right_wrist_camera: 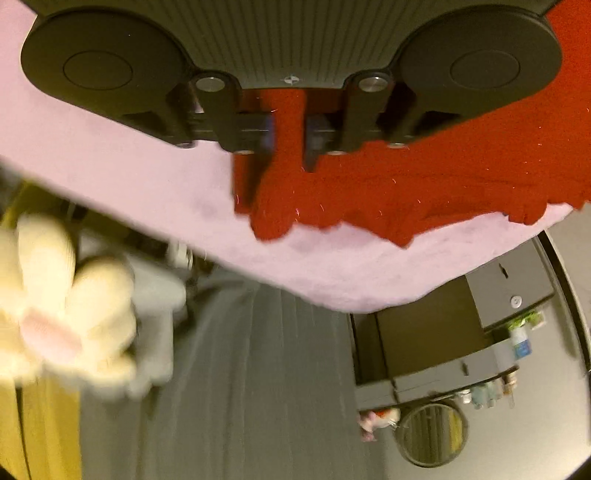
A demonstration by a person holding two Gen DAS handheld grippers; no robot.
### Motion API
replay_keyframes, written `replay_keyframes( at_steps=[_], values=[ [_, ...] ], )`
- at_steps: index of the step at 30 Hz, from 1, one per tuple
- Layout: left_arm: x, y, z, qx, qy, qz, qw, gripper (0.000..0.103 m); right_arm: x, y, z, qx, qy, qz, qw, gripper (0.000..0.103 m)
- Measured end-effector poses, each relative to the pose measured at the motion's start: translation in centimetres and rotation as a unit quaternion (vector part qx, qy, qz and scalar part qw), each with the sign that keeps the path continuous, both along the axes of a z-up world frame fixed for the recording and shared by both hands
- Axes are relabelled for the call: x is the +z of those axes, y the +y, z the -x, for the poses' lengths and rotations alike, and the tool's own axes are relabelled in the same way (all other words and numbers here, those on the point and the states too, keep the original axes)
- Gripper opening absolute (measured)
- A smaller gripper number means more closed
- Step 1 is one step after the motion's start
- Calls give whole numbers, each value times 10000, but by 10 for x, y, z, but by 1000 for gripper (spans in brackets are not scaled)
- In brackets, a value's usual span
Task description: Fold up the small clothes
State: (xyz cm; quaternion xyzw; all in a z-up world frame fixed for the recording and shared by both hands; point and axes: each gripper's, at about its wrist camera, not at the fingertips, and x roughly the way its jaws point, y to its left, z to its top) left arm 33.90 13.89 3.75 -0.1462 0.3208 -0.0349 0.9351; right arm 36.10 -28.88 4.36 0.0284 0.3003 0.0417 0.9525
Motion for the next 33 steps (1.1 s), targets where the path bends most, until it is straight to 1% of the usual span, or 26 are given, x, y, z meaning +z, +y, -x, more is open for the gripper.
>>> replay_keyframes(
  at_steps=[1,3,4,6,7,9,11,14,15,16,17,18,19,20,21,22,23,24,25,26,27,28,29,30,31,33],
  values=[
    [11,-3,2,-14,-204,-86,9998,10,7,5,5,74,-183,147,9997,8],
    [29,-4,3,13,-549,-73,9985,10,20,12,10,69,-555,515,9971,8],
    [38,-6,1,101,-745,-96,9971,10,28,14,12,5,-769,598,9952,8],
    [47,-11,-7,254,-968,-319,9945,10,40,15,9,-196,-1012,643,9926,8],
    [49,-15,-14,407,-1032,-504,9926,10,44,17,4,-348,-1108,704,9907,8],
    [48,-22,-26,591,-1085,-767,9894,10,46,21,-7,-628,-1224,827,9870,8],
    [39,-30,-41,768,-1014,-1025,9866,10,42,26,-21,-802,-1263,953,9841,8],
    [20,-42,-58,908,-775,-1346,9837,13,28,36,-32,-802,-1249,1083,9830,9],
    [15,-44,-60,987,-713,-1423,9823,19,23,39,-35,-783,-1206,1124,9832,11],
    [12,-45,-59,1115,-652,-1447,9810,22,19,42,-35,-780,-1160,1152,9835,17],
    [11,-44,-55,1217,-686,-1412,9801,26,17,43,-33,-894,-1157,1209,9818,21],
    [12,-43,-49,1292,-783,-1420,9783,37,17,44,-27,-1029,-1204,1241,9795,30],
    [14,-43,-41,1328,-904,-1459,9762,42,18,45,-19,-1029,-1309,1193,9788,31],
    [17,-46,-31,1306,-1121,-1460,9742,44,20,46,-8,-874,-1420,1045,9805,31],
    [18,-51,-21,1234,-1301,-1385,9740,48,19,47,2,-631,-1465,886,9832,31],
    [18,-57,-14,1083,-1407,-1197,9768,55,18,52,11,-289,-1477,686,9862,31],
    [16,-63,-9,885,-1447,-973,9807,58,15,62,18,190,-1425,433,9887,32],
    [12,-70,-8,708,-1425,-803,9840,63,9,75,25,628,-1327,261,9888,32],
    [5,-79,-8,524,-1320,-726,9872,64,2,93,31,966,-1226,187,9876,32],
    [-4,-88,-12,344,-1161,-760,9897,64,-5,106,34,1231,-1125,102,9859,32],
    [-13,-93,-15,294,-1024,-846,9907,64,-13,122,36,1474,-988,59,9841,32],
    [-21,-97,-17,322,-921,-964,9905,63,-22,136,38,1583,-889,164,9832,32],
    [-29,-97,-20,369,-821,-1096,9899,63,-33,150,40,1707,-839,384,9810,32],
    [-35,-95,-22,468,-758,-1226,9884,62,-41,156,44,1724,-952,620,9785,32],
    [-40,-89,-24,558,-737,-1315,9870,59,-46,155,46,1688,-1110,769,9763,32],
    [-44,-77,-27,736,-660,-1368,9857,58,-48,137,41,1248,-1015,772,9840,32]
  ],
)
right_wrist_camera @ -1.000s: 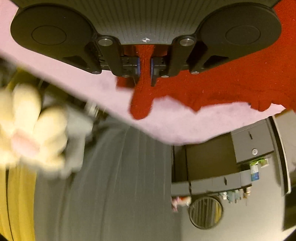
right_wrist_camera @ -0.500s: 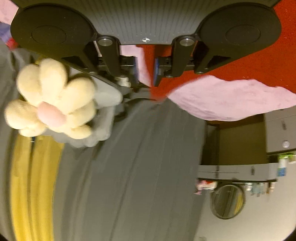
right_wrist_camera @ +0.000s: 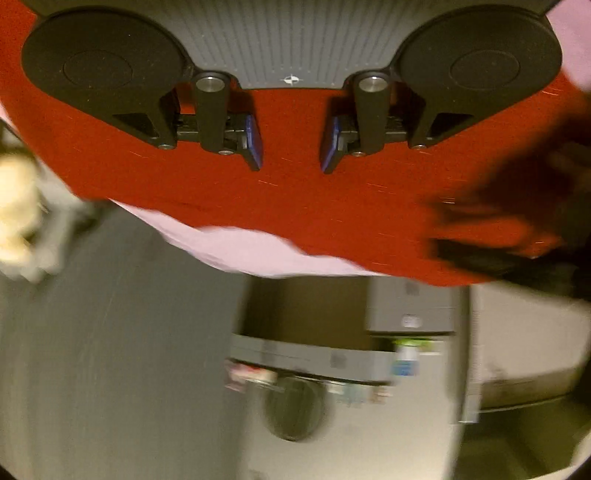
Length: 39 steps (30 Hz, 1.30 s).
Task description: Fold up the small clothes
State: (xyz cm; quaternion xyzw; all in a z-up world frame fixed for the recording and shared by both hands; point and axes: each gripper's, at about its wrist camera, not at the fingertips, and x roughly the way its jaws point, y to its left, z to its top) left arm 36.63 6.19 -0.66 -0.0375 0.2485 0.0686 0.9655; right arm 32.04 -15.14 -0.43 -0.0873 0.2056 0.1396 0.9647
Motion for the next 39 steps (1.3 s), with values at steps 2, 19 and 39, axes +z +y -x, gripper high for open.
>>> replay_keyframes(
  at_steps=[2,19,39],
  values=[
    [-2,13,-2,133,29,132,9998,58,-2,-37,-7,-601,20,-9,9982,32],
    [22,31,59,-276,622,257,9974,77,5,-169,77,-1481,811,-1599,9726,72],
    [18,83,95,-926,1321,1681,9725,23,28,-171,67,-1084,1109,-2153,9641,11]
  ],
)
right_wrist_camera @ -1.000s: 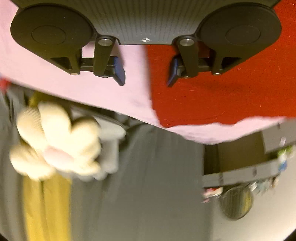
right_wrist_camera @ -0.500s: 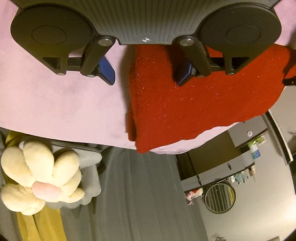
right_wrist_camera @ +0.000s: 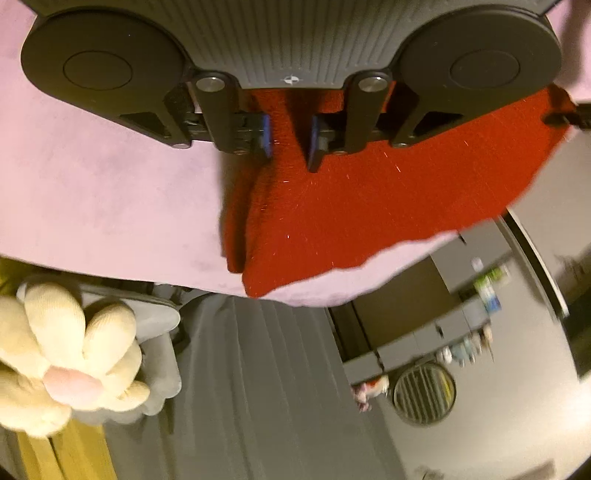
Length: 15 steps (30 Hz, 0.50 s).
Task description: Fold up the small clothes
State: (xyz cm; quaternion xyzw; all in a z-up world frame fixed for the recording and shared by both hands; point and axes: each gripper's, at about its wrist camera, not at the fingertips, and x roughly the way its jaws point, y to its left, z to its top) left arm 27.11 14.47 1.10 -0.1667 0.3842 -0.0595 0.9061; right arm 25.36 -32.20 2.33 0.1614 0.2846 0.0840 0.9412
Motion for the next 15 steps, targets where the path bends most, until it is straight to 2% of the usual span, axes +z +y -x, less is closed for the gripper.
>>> replay_keyframes(
  at_steps=[1,2,3,7,10,12,14,15],
  values=[
    [1,2,0,-29,-14,56,10000,21,0,-5,2,35,-15,-184,9998,11],
    [1,5,0,-36,-11,96,9999,20,0,-6,3,7,-29,-169,9999,11],
    [0,6,-1,-16,21,12,10000,16,-1,-4,3,12,-20,-26,10000,11],
    [2,2,0,-78,51,-265,9996,15,-7,18,3,21,40,968,9953,11],
    [12,-2,4,-214,-88,-381,9990,15,-2,16,7,-44,-85,804,9967,11],
    [2,-3,-2,-208,96,-587,9980,15,-7,17,4,-76,49,1056,9944,12],
    [-5,1,-5,-118,175,-610,9979,21,-11,25,2,-156,133,1558,9876,23],
    [-4,2,-4,-33,118,-650,9978,39,-9,31,2,-304,122,1863,9819,44]
  ],
)
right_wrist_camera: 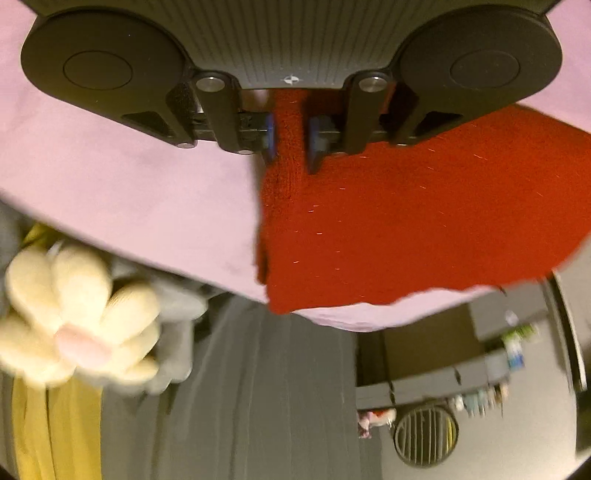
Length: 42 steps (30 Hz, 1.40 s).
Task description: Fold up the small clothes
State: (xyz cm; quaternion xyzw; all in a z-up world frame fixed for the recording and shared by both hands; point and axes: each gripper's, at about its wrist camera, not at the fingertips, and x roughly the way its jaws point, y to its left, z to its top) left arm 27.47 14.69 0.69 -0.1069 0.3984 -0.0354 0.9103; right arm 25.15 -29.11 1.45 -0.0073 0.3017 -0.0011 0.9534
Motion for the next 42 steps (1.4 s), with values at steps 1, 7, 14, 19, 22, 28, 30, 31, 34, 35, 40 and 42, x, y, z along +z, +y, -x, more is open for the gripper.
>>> replay_keyframes(
  at_steps=[1,7,14,19,22,28,30,31,34,35,40,42],
  values=[
    [2,2,3,117,-83,-89,9999,60,3,5,0,-217,-14,288,9993,52],
    [-5,23,8,74,181,908,9957,76,28,23,26,-817,-575,413,9941,46],
    [-19,22,-19,376,356,1700,9841,76,16,103,27,816,-520,-263,9950,27],
    [-23,24,-36,676,395,2191,9726,63,8,145,23,1205,-519,-316,9909,12],
    [-29,24,-47,782,448,2354,9677,56,3,157,16,1142,-453,-280,9920,11],
    [-30,29,-49,729,382,2605,9620,34,-2,166,13,1175,-402,6,9923,8],
    [-29,29,-47,737,352,2596,9623,34,4,168,22,1312,-640,-110,9892,8],
    [-29,29,-47,753,353,2619,9615,33,3,171,24,1384,-687,-117,9879,8],
    [-26,27,-47,762,363,2535,9637,30,-16,183,21,1482,-473,83,9878,9],
    [-22,25,-47,743,334,2457,9659,29,-18,186,21,1516,-441,178,9873,9],
    [11,7,-47,469,146,1838,9817,26,10,169,24,1375,-436,-54,9895,10],
    [29,-7,-46,316,-24,1587,9868,26,17,151,30,927,-602,133,9938,13]
  ],
)
